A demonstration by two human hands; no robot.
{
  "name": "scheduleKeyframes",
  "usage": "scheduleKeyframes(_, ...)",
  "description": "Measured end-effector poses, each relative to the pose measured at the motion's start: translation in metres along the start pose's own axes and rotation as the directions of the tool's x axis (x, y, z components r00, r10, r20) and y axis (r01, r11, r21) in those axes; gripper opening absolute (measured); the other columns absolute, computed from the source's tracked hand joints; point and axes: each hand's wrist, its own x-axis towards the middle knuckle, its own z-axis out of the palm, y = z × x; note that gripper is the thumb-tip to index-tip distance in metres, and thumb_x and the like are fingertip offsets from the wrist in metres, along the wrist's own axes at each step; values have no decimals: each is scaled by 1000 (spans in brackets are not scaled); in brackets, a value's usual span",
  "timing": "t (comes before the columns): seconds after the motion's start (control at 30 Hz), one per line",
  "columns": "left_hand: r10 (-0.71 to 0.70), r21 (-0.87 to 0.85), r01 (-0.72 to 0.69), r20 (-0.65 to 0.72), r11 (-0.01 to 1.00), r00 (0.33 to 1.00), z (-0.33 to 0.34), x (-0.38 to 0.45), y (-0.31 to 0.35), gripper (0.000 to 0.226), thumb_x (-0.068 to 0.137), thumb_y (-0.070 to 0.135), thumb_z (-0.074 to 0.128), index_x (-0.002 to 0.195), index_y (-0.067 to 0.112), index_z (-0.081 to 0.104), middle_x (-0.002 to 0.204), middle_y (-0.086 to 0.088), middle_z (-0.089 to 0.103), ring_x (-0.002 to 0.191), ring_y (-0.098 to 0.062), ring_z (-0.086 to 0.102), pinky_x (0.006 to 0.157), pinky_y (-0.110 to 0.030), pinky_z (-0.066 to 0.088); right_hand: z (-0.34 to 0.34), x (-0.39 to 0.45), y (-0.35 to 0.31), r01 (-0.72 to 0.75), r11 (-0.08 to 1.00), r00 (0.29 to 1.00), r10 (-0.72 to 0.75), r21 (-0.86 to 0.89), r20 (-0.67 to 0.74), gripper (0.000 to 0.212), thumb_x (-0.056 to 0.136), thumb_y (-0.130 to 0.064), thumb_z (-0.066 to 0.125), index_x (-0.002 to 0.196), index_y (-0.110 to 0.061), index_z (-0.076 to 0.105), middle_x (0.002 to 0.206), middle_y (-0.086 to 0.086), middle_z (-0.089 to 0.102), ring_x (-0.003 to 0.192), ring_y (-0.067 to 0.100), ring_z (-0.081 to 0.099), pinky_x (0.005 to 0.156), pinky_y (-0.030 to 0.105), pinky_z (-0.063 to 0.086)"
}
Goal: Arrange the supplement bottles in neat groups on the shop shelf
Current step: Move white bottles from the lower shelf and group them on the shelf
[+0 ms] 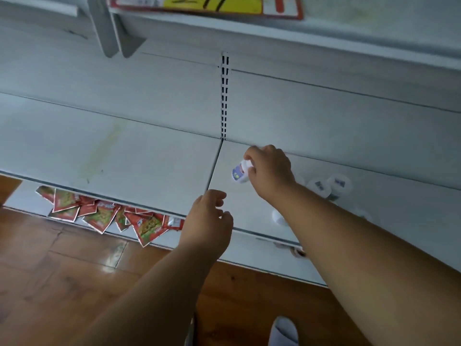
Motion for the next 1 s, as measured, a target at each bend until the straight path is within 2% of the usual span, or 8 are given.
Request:
scheduleKeyframes(0.17,-207,-295,193,-18,936,978,-47,-44,13,38,99,20,58,135,25,47,123,5,57,91,-7,62,64,-12,50,-66,-75,-49,-125,810,987,44,573,152,21,93,-25,62,111,-29,53,106,-7,60,85,12,57,74,29,47)
scheduleKeyframes(0.27,-297,-587,336,165,737,940,-95,-87,31,23,100,24,56,122,29,60,116,-3,68,94,-21,70,80,-36,59,-114,-120,-74,-206,660,971,44,722,237,17,93,-23,63,105,-32,54,96,-14,57,75,2,54,65,27,51)
scheduleKeyframes(0.37,-201,-701,387,336,599,920,-141,-141,59,17,96,10,57,109,15,68,107,-18,71,90,-29,70,80,-43,55,-163,-156,-98,-254,563,959,44,786,279,22,92,-19,64,94,-39,56,97,-13,60,82,7,58,69,34,52)
scheduleKeyframes(0.53,59,-657,369,533,658,844,-203,-189,102,37,77,4,74,108,2,54,110,-28,67,98,-38,66,96,-51,48,-236,-210,-139,-238,495,967,203,836,155,9,95,-22,63,91,-30,61,94,-4,70,87,17,67,63,27,49)
scheduleKeyframes(0.63,159,-451,166,598,877,786,-234,-190,140,42,78,6,74,114,9,54,108,-16,71,105,-38,67,102,-57,47,-267,-229,-155,-252,441,936,337,861,101,5,94,-24,65,92,-29,64,92,-6,71,88,13,69,64,24,52)
scheduleKeyframes(0.7,223,-302,-37,611,953,760,-250,-190,168,62,83,5,74,131,34,49,110,-4,70,102,-25,70,97,-51,53,-289,-232,-164,-253,426,914,399,868,71,7,92,-28,67,95,-34,64,94,-12,70,91,10,69,67,27,55)
scheduleKeyframes(0.83,390,-337,-234,539,912,747,-259,-191,220,90,85,4,74,137,65,33,113,-2,66,100,-19,70,92,-42,57,-324,-239,-169,-208,409,897,441,889,8,25,90,-33,67,112,-37,56,105,-19,67,100,4,65,82,23,57)
scheduleKeyframes(1.0,503,-338,-375,512,863,696,-242,-178,280,72,87,9,74,134,53,42,111,0,66,95,-13,71,87,-35,59,-357,-238,-143,-185,405,904,428,895,-6,39,87,-30,72,119,-41,51,115,-16,69,102,4,66,81,25,56)
